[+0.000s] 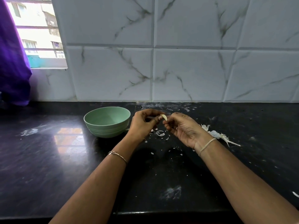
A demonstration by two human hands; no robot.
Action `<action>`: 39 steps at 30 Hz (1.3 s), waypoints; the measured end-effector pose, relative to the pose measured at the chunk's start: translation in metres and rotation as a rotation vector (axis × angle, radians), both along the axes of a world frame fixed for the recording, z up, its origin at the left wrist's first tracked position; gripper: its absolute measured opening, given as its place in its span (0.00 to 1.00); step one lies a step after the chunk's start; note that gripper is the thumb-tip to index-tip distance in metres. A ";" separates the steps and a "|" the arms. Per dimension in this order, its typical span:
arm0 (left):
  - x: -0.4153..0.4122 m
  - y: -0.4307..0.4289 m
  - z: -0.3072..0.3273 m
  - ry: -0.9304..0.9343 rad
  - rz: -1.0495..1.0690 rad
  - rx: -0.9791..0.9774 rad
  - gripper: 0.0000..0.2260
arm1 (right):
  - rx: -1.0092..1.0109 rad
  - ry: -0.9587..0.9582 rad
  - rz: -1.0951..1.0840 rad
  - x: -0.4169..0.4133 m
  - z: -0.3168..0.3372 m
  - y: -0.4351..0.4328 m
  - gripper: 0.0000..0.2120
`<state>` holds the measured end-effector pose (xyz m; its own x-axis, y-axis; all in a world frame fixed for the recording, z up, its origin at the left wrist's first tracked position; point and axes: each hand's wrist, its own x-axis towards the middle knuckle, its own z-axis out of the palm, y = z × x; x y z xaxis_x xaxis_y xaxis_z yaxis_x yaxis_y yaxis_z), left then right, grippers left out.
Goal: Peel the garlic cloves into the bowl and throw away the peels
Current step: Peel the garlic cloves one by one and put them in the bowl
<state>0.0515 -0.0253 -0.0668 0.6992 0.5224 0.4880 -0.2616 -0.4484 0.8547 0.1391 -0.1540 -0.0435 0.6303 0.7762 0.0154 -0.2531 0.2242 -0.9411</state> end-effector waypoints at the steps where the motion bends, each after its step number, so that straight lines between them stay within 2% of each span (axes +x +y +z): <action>1: -0.001 -0.001 0.001 -0.004 -0.009 -0.009 0.08 | 0.008 0.000 0.006 0.000 0.000 0.000 0.07; 7: -0.003 -0.003 0.003 0.000 -0.049 -0.043 0.08 | 0.003 -0.141 -0.062 0.000 -0.001 0.001 0.08; 9: -0.003 -0.005 0.004 0.012 -0.057 -0.082 0.07 | -0.020 -0.340 -0.146 0.001 -0.006 0.003 0.08; 12: -0.003 -0.005 0.002 0.024 -0.053 -0.100 0.07 | -0.099 -0.778 -0.285 0.003 -0.014 0.006 0.05; 15: -0.003 -0.004 0.000 0.008 -0.040 -0.147 0.07 | -0.123 -0.963 -0.356 0.005 -0.017 0.008 0.06; 20: -0.004 -0.007 0.002 -0.077 -0.058 -0.288 0.05 | -0.094 -0.926 -0.349 0.007 -0.014 0.008 0.02; 28: -0.006 -0.008 0.004 -0.098 -0.083 -0.306 0.06 | -0.062 -0.835 -0.305 0.009 -0.012 0.006 0.02; 34: -0.007 -0.009 0.006 -0.118 -0.088 -0.448 0.08 | -0.061 -0.959 -0.342 0.007 -0.014 0.008 0.06; 39: -0.008 -0.011 0.008 -0.064 -0.120 -0.539 0.04 | 0.000 -0.882 -0.324 0.005 -0.013 0.009 0.08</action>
